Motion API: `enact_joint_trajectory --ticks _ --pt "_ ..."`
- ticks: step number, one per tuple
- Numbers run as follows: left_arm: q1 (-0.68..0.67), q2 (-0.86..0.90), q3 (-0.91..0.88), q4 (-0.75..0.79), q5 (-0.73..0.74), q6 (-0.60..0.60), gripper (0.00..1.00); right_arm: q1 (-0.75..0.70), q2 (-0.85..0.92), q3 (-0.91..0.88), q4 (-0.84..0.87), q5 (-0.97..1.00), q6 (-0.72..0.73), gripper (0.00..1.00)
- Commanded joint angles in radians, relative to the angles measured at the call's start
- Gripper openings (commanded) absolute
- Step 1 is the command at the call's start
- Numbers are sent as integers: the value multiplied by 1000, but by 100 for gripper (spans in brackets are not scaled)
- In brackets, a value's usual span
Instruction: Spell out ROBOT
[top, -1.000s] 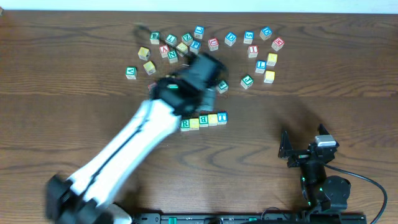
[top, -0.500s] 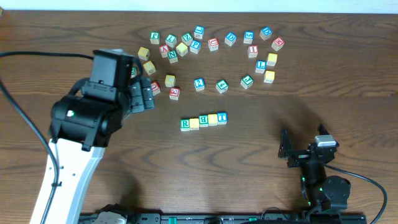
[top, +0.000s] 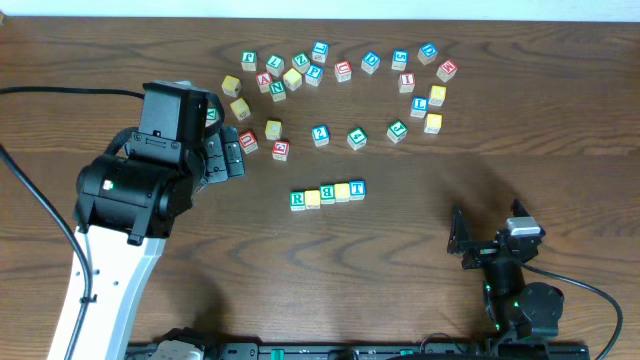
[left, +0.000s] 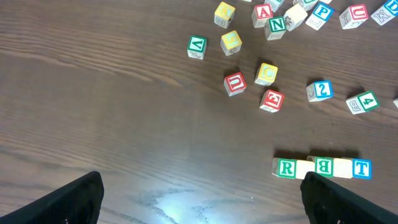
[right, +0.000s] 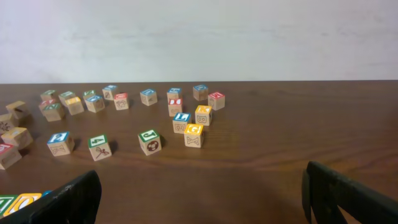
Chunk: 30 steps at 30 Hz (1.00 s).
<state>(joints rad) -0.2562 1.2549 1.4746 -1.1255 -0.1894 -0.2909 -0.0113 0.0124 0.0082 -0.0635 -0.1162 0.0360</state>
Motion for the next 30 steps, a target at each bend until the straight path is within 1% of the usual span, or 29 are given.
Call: enact_joint_trajectory --ticks 1,21,23,24,26,30 --pt "5 -1 10 -3 -6 6 100 4 -6 -3 -3 1 -15 99" --pt "5 -29 9 8 -18 11 99 4 -6 -3 -3 1 -15 99" --pt "5 -47 -1 78 -34 10 99 4 -6 -3 -3 1 -15 99" --pt "6 -69 -22 160 -33 10 100 4 -6 -3 -3 1 -15 99" --pt "15 -96 -60 259 -32 9 100 4 -6 -3 -3 1 -15 99" --pt "49 -169 -199 481 -28 -35 99 4 -6 -3 -3 1 -15 99"
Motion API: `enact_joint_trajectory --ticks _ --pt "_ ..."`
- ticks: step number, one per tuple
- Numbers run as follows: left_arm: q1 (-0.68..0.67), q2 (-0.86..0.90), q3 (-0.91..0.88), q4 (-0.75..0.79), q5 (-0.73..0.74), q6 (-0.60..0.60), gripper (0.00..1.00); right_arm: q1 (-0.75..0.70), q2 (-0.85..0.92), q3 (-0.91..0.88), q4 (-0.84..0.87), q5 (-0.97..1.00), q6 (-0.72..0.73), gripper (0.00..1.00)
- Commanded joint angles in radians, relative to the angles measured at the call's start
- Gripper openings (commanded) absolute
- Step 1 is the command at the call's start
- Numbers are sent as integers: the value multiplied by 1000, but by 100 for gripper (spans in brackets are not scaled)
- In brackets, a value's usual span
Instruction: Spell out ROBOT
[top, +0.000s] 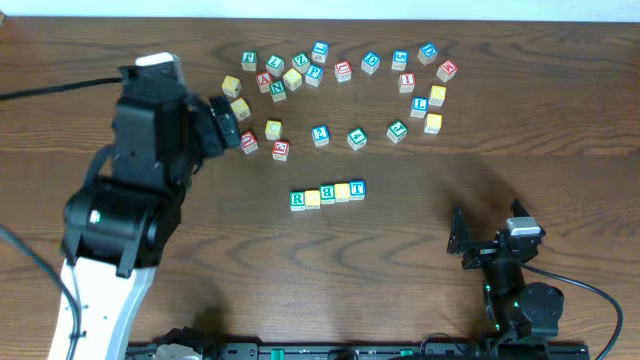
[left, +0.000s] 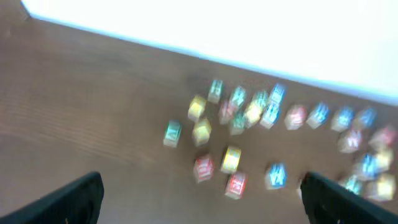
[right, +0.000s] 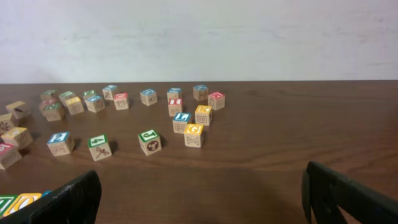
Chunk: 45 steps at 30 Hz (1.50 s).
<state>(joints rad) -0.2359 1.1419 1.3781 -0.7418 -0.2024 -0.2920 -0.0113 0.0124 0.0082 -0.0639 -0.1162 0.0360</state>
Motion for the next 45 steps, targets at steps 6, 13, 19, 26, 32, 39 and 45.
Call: enact_joint_trajectory --ticks 6,13,19,26,32,39,45 --pt "84 -216 -385 397 -15 -89 100 4 -6 -3 -3 1 -15 99" --pt "164 -499 -771 726 -15 -133 99 4 -6 -3 -3 1 -15 99" --pt "195 -730 -1010 871 -16 -133 99 4 -6 -3 -3 1 -15 99" --pt "200 -959 -1228 991 -16 -133 99 4 -6 -3 -3 1 -15 99" --pt "203 -1066 -1318 1017 -16 -171 99 4 -6 -3 -3 1 -15 99" --pt "203 -1141 -1374 991 -16 -226 99 4 -6 -3 -3 1 -15 99" --pt "203 -1141 -1374 940 -17 -230 99 4 -6 -3 -3 1 -15 99"
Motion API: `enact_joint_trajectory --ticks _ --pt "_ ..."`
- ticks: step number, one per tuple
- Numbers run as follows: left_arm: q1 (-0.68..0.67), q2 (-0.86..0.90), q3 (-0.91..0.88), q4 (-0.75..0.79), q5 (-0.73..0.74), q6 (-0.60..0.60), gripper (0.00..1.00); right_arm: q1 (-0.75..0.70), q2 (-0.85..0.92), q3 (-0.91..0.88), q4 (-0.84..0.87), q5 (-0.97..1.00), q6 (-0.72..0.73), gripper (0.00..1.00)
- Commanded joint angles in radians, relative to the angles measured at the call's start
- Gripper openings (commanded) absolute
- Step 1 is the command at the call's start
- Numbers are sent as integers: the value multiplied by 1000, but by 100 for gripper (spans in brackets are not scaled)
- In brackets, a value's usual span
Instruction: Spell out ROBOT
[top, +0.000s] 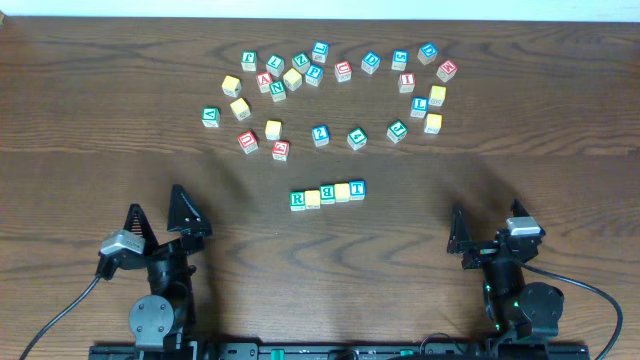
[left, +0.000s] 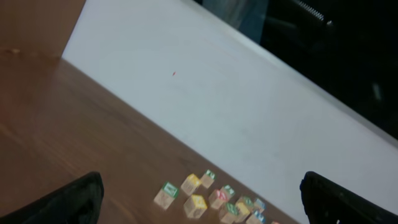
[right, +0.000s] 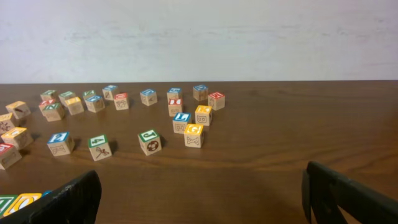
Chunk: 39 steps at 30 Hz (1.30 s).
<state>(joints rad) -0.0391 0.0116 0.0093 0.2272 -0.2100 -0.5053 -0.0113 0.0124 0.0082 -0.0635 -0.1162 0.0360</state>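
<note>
A row of five blocks (top: 327, 194) lies mid-table: green R (top: 297, 200), a yellow block, green B (top: 327, 195), a yellow block, blue T (top: 357, 188). The yellow letters are too pale to read. Its left end shows in the right wrist view (right: 15, 202). My left gripper (top: 160, 212) is folded back at the front left, open and empty, far from the row. The left wrist view is tilted at the wall, with only some loose blocks (left: 196, 199) showing. My right gripper (top: 488, 228) rests at the front right, open and empty.
Many loose letter blocks (top: 340, 90) are scattered across the far half of the table, also seen from the right wrist (right: 149, 142). A white wall (right: 199, 37) stands behind the table's far edge. Both arm bases sit at the front edge.
My left arm was raised over the table's left side near the loose blocks. Now it sits folded at the front left edge. The blocks and the right arm are unchanged.
At first my left gripper hung open, low over the table, left of the finished-looking row, near the red blocks. Then the arm stood higher and further back. Now it is folded at the front edge. The five-block row and right arm stayed put throughout.
</note>
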Motion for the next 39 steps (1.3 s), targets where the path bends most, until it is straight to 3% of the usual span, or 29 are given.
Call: enact_joint_trajectory --ticks 1,16,39 --pt "6 -10 -6 -45 -9 -16 99 4 -6 -3 -3 1 -15 99" --pt "6 -10 -5 -285 -8 -14 99 4 -6 -3 -3 1 -15 99" --pt "6 -8 -5 -278 -8 -13 99 4 -6 -3 -3 1 -15 99"
